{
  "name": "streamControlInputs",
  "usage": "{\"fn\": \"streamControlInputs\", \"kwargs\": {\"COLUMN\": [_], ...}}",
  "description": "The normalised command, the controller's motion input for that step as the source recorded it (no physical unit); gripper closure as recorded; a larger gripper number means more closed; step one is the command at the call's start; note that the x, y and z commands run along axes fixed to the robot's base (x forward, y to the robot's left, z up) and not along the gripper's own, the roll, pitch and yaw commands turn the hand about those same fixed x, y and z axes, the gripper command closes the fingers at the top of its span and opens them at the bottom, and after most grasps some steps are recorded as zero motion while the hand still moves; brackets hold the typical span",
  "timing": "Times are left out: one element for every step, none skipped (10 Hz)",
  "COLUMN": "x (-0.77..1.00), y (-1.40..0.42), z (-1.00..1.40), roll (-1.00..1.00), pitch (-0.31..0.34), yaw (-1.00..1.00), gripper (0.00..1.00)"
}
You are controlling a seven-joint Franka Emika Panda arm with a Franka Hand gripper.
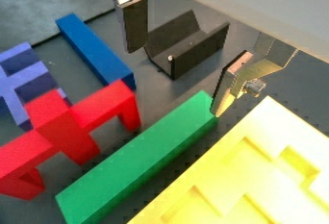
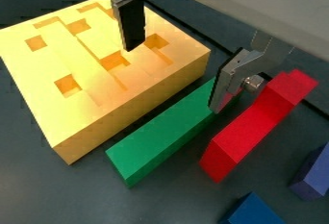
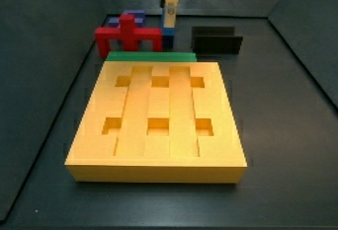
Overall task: Pick up the green object. Move up. Move to above the board. Insert the green object.
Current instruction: Pick up the green object.
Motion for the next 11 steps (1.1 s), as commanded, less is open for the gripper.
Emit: {"fn": "streamControlInputs", "kwargs": {"x": [0.0, -0.05, -0.15, -0.23, -0.21, -0.25, -0.3, -0.05, 0.06, 0.05, 0.05], "y": [0.0, 0.0, 0.0, 0.0, 0.0, -0.04, -0.01, 0.0, 0.0, 0.0, -0.06], "z": [-0.03, 0.0, -0.13, -0.24, -0.52, -0.66, -0.63, -0.51, -0.36, -0.29, -0.23], "roll": [0.0, 0.0, 0.06, 0.06, 0.04, 0.07, 0.11, 0.04, 0.0, -0.01, 0.0], "pitch": [0.0, 0.0, 0.05, 0.044, 0.03, 0.026, 0.05, 0.051, 0.0, 0.0, 0.0], "yaw": [0.0, 0.0, -0.17, -0.18, -0.05, -0.03, 0.0, 0.0, 0.0, 0.0, -0.09], "gripper": [0.0, 0.0, 0.0, 0.0, 0.0, 0.0, 0.0, 0.0, 0.0, 0.0, 0.0]}}
